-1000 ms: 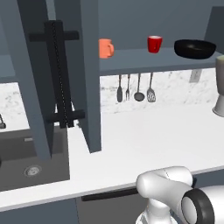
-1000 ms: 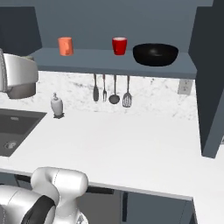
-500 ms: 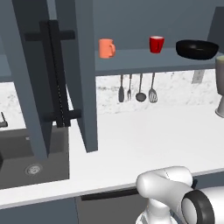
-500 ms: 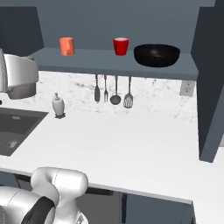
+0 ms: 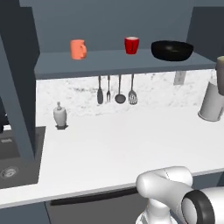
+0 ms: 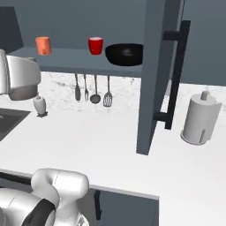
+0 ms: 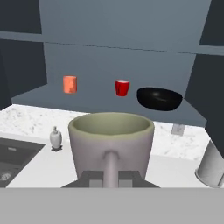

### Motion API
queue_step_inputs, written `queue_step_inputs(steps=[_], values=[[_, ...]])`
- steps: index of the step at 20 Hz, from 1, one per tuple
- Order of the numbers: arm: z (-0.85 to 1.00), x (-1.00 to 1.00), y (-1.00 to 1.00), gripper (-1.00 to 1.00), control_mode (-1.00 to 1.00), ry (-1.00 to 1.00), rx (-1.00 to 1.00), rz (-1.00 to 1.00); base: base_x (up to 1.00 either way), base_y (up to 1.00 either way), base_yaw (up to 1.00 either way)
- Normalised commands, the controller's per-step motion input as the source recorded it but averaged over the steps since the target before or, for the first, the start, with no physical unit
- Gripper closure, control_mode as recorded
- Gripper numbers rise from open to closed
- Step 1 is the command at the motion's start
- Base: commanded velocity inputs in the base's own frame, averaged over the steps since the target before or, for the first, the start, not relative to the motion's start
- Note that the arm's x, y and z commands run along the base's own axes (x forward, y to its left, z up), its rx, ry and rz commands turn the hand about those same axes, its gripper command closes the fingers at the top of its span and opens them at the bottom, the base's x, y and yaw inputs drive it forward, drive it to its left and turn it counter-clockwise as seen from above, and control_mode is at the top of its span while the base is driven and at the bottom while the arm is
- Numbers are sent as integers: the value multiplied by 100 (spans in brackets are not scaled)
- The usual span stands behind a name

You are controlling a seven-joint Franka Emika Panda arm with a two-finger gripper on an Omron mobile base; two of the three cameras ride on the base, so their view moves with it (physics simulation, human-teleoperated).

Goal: Gather all objects into one cabinet and sort the glasses and bowls to opposite sides.

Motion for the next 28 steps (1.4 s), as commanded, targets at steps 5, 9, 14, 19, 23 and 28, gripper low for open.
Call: queue_step_inputs(steps=[5,9,14,19,23,28], values=[[0,0,0,100,100,0,0,0,56,51,0],[0,0,0,100,100,0,0,0,11,92,0],[0,0,0,100,100,0,0,0,38,99,0],[0,0,0,100,100,0,0,0,86,20,2],[0,0,0,100,100,0,0,0,100,-21,9],[0,0,0,100,100,0,0,0,100,-20,9]])
